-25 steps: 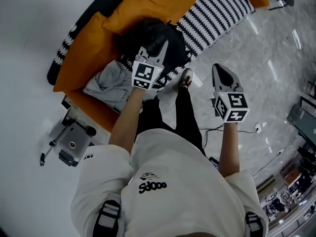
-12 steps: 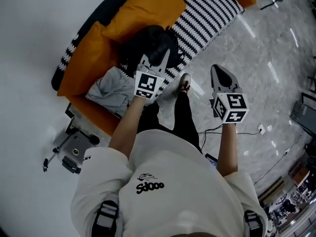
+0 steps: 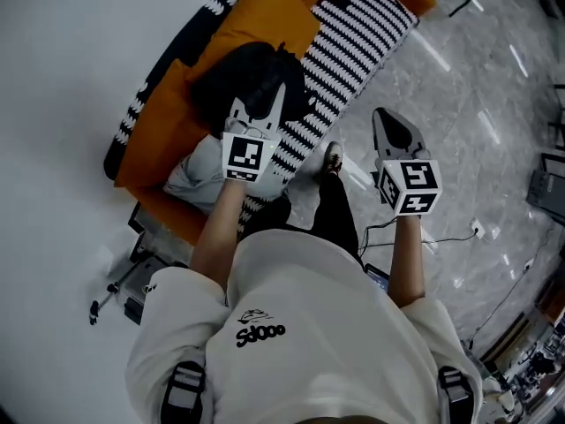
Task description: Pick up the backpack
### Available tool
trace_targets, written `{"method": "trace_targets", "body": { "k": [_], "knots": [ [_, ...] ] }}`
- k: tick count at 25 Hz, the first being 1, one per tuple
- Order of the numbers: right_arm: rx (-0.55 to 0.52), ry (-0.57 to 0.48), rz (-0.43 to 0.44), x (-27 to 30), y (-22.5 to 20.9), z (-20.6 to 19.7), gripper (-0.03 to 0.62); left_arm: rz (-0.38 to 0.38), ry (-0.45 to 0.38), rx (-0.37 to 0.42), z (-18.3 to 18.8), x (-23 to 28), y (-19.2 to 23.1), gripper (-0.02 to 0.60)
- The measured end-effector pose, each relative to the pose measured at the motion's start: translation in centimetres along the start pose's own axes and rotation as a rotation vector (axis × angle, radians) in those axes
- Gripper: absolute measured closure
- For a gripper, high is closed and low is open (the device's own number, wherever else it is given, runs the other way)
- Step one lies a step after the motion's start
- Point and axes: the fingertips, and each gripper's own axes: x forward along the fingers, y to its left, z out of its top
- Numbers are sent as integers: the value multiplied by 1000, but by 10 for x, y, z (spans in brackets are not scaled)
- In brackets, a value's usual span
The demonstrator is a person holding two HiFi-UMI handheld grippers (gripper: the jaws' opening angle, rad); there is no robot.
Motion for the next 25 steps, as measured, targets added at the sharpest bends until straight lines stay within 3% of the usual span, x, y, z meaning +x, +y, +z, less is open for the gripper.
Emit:
{"method": "trace_targets", "body": {
  "k": [9, 25],
  "knots": [
    [-87, -134, -21, -40, 36, 46, 560, -52, -20, -3, 54, -51, 2, 548],
    [-161, -339, -70, -124, 75, 123, 560, -12, -118, 15, 149, -137, 12, 548]
  ]
}}
